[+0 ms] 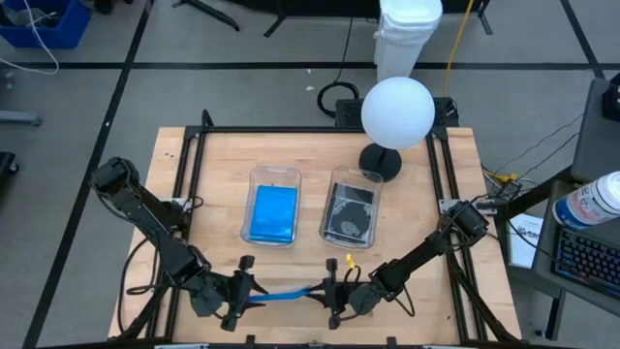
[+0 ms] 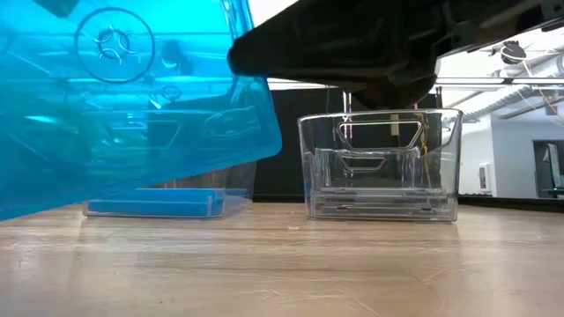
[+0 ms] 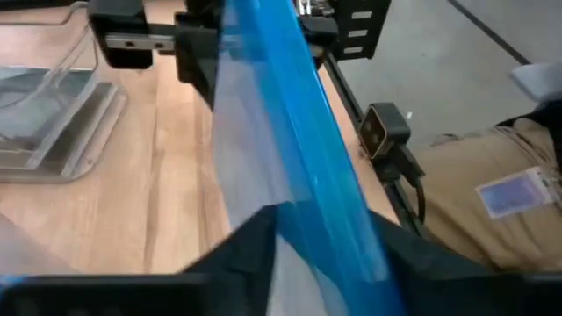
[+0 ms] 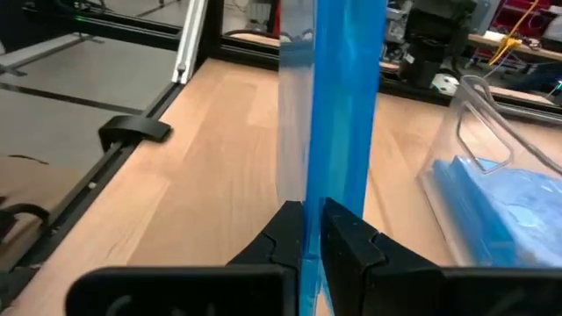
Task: Pick & place jewel cases by type
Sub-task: Put the blue CD case into the left transparent bin
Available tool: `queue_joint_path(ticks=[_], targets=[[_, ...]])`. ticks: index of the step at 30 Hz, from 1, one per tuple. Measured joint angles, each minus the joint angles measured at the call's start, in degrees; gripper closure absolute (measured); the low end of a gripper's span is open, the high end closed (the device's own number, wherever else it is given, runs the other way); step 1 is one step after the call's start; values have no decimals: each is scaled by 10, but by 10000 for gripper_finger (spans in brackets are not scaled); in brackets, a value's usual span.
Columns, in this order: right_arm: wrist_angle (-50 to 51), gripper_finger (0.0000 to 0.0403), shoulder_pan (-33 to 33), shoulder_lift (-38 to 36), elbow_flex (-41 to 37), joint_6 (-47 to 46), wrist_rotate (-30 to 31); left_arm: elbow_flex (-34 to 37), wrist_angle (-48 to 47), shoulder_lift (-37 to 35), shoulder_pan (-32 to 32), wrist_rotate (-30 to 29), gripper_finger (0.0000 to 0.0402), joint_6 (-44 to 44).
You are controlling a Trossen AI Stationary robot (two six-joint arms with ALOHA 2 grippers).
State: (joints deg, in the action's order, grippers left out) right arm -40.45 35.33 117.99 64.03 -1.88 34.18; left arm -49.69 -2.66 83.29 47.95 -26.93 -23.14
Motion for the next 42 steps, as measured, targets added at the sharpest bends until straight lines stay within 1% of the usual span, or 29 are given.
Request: queue_joint_path(ticks=[4, 5, 6, 8, 11, 13, 15, 18, 21, 22, 25, 27, 28, 31, 33, 35, 38, 42], targets=[[-3, 384, 1, 0, 0, 0, -12, 0, -12, 0, -2, 1, 352, 0], [-3, 384, 1, 0, 0, 0, -18, 0, -16, 0, -2, -2, 371, -1], [-5, 384, 1, 0, 0, 0, -23, 0, -16, 0, -2, -3, 380, -2], [-9, 383, 1, 0, 0, 2, -24, 0, -19, -1, -1, -6, 377, -3], [-9, 375, 1, 0, 0, 6, -30, 0, -18, -1, -1, -2, 349, 0], [-8, 366, 0, 0, 0, 9, -38, 0, -18, -1, -1, 2, 337, 0], [-1, 354, 0, 0, 0, 8, -40, 0, -19, -1, -1, 2, 337, -1], [17, 325, 5, 0, 0, 1, -34, 0, -20, 0, -1, 5, 355, -1], [28, 289, 14, 0, 0, -4, 9, 0, -22, 0, -2, 4, 379, -1], [31, 277, 17, 0, 0, -3, 28, 0, -23, 0, -2, 3, 381, -1], [31, 241, 26, 0, 0, 10, 80, 0, -23, 0, -2, 1, 381, -1], [23, 220, 33, 0, 0, 20, 129, 0, -24, 0, -2, 5, 380, 0], [18, 211, 36, 0, 0, 28, 157, -1, -20, 0, 0, 29, 375, -3], [-10, 187, 37, -1, 0, 42, 200, -1, -18, 0, 2, 36, 356, -1], [-41, 173, 37, -1, -1, 48, 189, -1, -18, 0, 1, 25, 352, -1], [-61, 161, 37, -1, 0, 48, 150, -1, -19, 0, 1, 20, 359, 5], [-94, 146, 36, -1, -1, 48, 96, -1, -20, 0, 0, 19, 380, 9], [-140, 135, 33, -1, -1, 36, 28, -1, -20, 0, -4, 12, 381, 21]])
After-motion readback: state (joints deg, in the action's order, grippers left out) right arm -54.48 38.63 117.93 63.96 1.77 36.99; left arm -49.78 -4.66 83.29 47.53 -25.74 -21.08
